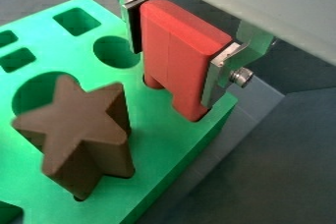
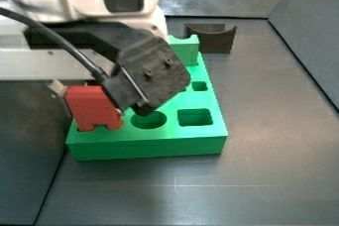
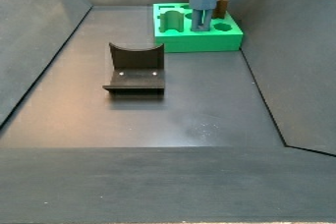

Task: Pick up the square-circle object. Move up. Rotate the square-circle object. Place the square-circle object on the fixture. Regrasp the square-circle object. Move to above the board. Insert the square-circle object.
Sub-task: Insert the square-circle object.

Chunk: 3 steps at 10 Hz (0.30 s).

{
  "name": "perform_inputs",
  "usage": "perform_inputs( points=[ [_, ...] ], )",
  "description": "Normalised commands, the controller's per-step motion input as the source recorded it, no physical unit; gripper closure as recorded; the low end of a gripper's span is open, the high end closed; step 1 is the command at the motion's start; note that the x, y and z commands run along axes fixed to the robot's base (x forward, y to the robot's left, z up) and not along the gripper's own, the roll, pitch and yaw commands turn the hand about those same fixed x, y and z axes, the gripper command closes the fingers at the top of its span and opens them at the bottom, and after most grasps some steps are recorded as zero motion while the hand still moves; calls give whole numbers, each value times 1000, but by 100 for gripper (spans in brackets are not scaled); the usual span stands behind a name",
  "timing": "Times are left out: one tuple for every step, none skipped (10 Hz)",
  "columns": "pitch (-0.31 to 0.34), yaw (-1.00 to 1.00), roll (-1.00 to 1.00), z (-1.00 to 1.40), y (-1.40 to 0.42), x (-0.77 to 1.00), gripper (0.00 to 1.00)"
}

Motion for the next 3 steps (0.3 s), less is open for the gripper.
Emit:
perform_inputs(
  points=[
    [-267, 0, -73, -714, -51, 74, 100],
    [-277, 0, -106, -640, -11, 23, 100],
    [0, 0, 0, -86, 0, 60, 100]
  ],
)
